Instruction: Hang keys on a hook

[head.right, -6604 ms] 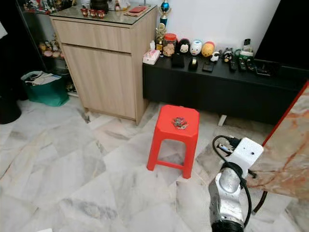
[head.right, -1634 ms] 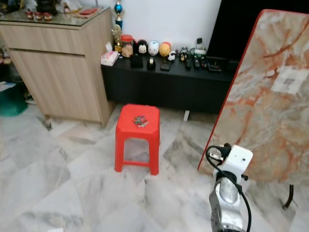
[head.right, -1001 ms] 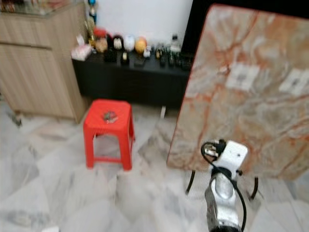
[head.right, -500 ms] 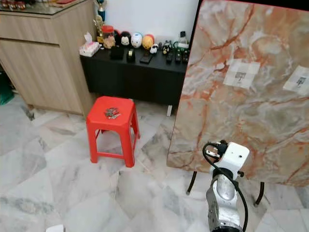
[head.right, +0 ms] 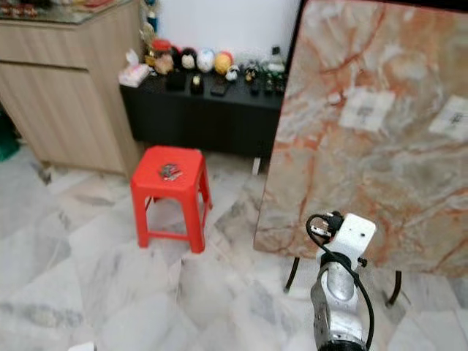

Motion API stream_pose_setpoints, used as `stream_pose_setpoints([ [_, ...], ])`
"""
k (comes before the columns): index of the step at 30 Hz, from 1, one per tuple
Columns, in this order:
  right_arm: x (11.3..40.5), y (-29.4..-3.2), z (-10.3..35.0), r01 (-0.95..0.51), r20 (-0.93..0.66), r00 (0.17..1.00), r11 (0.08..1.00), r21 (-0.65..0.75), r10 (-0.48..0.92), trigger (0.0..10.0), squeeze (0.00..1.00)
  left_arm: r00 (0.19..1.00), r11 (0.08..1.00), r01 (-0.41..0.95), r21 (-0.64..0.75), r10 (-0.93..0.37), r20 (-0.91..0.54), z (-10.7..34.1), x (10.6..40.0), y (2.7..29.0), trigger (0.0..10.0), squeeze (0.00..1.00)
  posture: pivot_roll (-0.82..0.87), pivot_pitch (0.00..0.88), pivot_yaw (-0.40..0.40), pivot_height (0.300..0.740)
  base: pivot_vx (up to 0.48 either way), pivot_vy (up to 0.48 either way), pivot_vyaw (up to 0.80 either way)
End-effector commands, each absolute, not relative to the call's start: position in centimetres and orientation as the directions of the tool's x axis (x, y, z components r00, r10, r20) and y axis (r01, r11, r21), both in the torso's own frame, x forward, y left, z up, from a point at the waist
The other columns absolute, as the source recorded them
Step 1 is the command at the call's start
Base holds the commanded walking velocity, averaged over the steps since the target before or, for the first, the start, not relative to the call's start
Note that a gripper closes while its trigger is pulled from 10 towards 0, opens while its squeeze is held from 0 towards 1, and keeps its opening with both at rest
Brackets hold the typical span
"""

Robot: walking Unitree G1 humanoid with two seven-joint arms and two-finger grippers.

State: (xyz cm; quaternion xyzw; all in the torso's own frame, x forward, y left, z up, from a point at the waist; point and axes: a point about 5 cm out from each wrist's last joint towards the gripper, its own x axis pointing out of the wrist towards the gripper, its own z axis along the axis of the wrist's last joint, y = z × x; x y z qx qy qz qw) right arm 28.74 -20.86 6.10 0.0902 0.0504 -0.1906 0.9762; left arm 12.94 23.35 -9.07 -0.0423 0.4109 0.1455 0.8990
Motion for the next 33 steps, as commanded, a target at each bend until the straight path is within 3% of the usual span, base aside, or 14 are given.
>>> stream_pose_setpoints([
  [1, 29.0, -21.1, 6.7, 0.38, -0.106, 0.924, 0.91, 0.168, -0.367, 10.0, 0.0, 0.614, 0.957, -0.287, 0.037, 0.213, -0.76, -9.2, 12.8, 23.1, 10.0, 0.0, -0.03, 0.0, -0.105, 0.74, 0.0, 0.0, 0.0],
  [21, 29.6, -20.5, 7.0, 0.377, -0.112, 0.926, 0.879, 0.293, -0.36, 10.0, 0.0, 0.615, 0.962, -0.272, 0.03, 0.198, -0.763, -9.3, 12.7, 23.1, 10.0, 0.0, -0.03, 0.0, -0.109, 0.74, 0.317, 0.0, 0.0],
  [26, 29.7, -19.9, 7.2, 0.363, -0.104, 0.932, 0.882, 0.302, -0.348, 10.0, 0.0, 0.597, 0.958, -0.286, 0.034, 0.205, -0.775, -9.4, 12.3, 23.4, 10.0, 0.0, -0.02, 0.0, -0.117, 0.74, 0.376, 0.0, -0.45],
  [33, 29.9, -19.4, 7.8, 0.324, -0.062, 0.946, 0.909, 0.261, -0.32, 10.0, 0.0, 0.579, 0.955, -0.295, 0.042, 0.214, -0.787, -9.5, 11.9, 23.5, 10.0, 0.0, -0.02, 0.0, -0.117, 0.74, 0.0, 0.0, 0.0],
])
